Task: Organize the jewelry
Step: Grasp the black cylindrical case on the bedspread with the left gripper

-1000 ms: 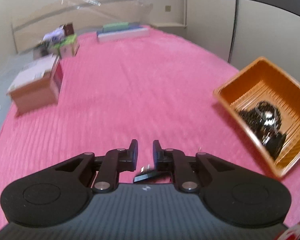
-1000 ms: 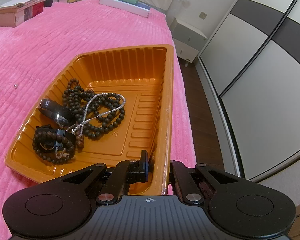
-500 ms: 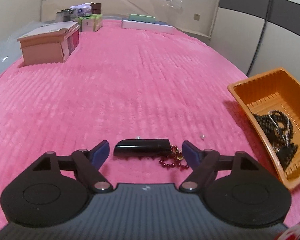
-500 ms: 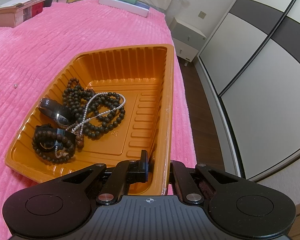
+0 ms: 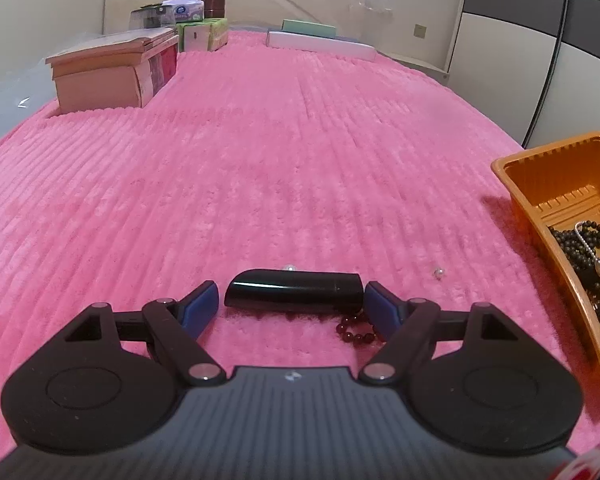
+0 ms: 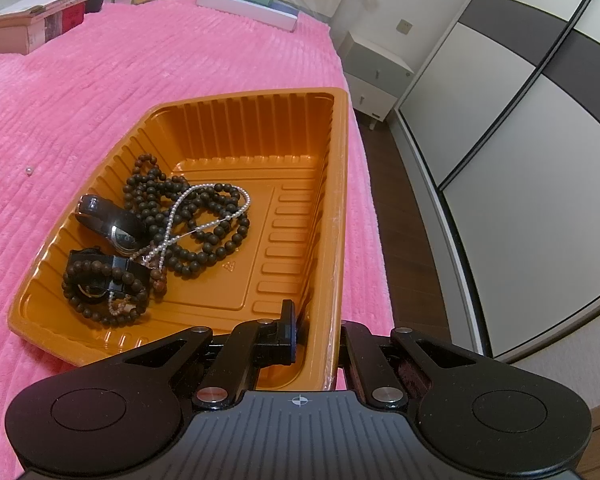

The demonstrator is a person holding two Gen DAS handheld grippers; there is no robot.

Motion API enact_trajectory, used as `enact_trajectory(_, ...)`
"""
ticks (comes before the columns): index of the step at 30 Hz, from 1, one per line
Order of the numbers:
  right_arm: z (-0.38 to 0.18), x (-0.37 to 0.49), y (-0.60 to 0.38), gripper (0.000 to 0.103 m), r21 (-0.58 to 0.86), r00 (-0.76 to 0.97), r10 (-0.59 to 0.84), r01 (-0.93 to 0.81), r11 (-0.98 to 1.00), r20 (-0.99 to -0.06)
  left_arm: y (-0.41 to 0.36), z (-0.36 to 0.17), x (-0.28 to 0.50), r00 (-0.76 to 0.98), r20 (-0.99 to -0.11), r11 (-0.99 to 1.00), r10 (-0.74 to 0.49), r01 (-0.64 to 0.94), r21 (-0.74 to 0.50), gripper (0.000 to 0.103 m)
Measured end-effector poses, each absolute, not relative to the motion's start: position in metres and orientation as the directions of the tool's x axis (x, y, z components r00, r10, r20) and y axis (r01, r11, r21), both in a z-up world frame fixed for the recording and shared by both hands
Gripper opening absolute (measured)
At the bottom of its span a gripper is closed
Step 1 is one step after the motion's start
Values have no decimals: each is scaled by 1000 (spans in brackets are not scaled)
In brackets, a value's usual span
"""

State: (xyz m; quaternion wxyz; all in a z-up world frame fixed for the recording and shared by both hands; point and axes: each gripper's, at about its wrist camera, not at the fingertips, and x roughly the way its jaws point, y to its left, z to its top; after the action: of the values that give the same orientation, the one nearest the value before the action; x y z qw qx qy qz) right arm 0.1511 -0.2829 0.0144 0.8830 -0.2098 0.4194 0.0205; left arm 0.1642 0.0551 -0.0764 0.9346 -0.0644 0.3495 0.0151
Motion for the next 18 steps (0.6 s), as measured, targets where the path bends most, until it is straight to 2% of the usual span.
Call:
enact_trajectory(5, 14, 151, -283, 5, -354, 647, -141, -212, 911, -749, 53, -77, 164, 757, -653, 994, -22, -54, -96, 74)
enact_trajectory(18, 14, 151, -283, 5, -354, 648, -140, -212, 911, -749, 55, -55, 144, 791, -611, 998, -18, -24, -60, 74)
